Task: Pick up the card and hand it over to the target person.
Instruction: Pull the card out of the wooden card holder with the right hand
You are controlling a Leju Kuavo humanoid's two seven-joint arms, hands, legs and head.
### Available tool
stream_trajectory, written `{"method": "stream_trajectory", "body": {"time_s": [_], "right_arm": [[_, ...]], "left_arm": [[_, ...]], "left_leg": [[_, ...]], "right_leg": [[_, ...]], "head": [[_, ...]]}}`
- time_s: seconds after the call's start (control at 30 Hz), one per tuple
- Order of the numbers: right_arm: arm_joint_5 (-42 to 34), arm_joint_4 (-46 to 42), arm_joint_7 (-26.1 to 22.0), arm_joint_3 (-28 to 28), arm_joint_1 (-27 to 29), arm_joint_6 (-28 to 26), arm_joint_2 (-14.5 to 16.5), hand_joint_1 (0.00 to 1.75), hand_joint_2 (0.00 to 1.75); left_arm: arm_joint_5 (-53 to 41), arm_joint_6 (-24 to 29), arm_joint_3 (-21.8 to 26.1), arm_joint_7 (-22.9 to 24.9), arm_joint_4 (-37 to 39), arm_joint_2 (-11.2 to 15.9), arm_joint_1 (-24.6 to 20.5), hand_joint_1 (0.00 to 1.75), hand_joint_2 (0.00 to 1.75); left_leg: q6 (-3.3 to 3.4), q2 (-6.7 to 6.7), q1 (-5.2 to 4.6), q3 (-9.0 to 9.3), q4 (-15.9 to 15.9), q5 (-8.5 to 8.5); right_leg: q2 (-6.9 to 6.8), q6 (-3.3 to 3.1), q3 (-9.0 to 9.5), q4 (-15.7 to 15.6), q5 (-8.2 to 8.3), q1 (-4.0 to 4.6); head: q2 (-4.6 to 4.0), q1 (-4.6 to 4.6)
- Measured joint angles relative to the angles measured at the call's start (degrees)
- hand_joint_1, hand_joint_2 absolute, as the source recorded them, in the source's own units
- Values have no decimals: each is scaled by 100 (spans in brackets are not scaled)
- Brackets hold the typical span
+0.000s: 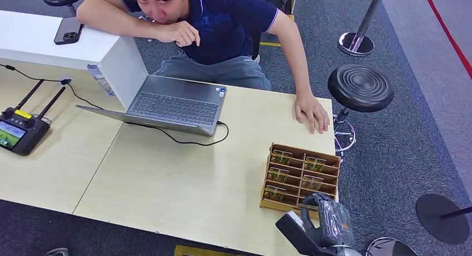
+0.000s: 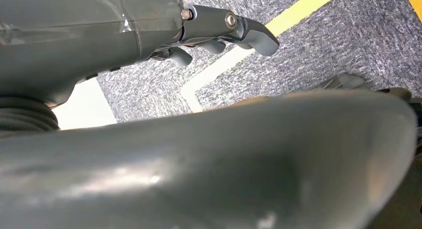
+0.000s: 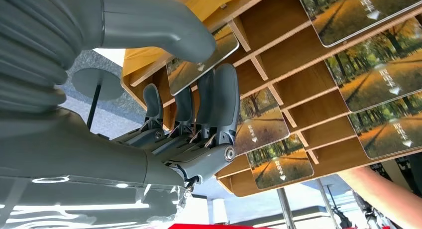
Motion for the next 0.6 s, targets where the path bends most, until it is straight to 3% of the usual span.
{"method": "stream_trajectory", "body": {"time_s": [0.17,0.33,0.6], "right_arm": [[144,5,75,14,-1,14,-18,112,175],[292,-2,150,39,-7,66,-18,127,175],[383,-19,212,24,-4,90,-32,119,175]], "left_arm": [[0,-6,-7,18,0,-4,0,0,0],[0,-6,-15,17,-1,-8,0,0,0],[0,-3,-16,15,1,-11,-1,0,0]], "left_leg": [[0,2,0,2,-4,2],[-1,4,1,4,-8,4],[-1,5,1,5,-10,5]], "right_leg": [[2,-2,1,-4,3,1],[4,-4,2,-8,6,1],[4,-5,3,-10,7,2]], "head": [[0,0],[0,0],[0,0]]}}
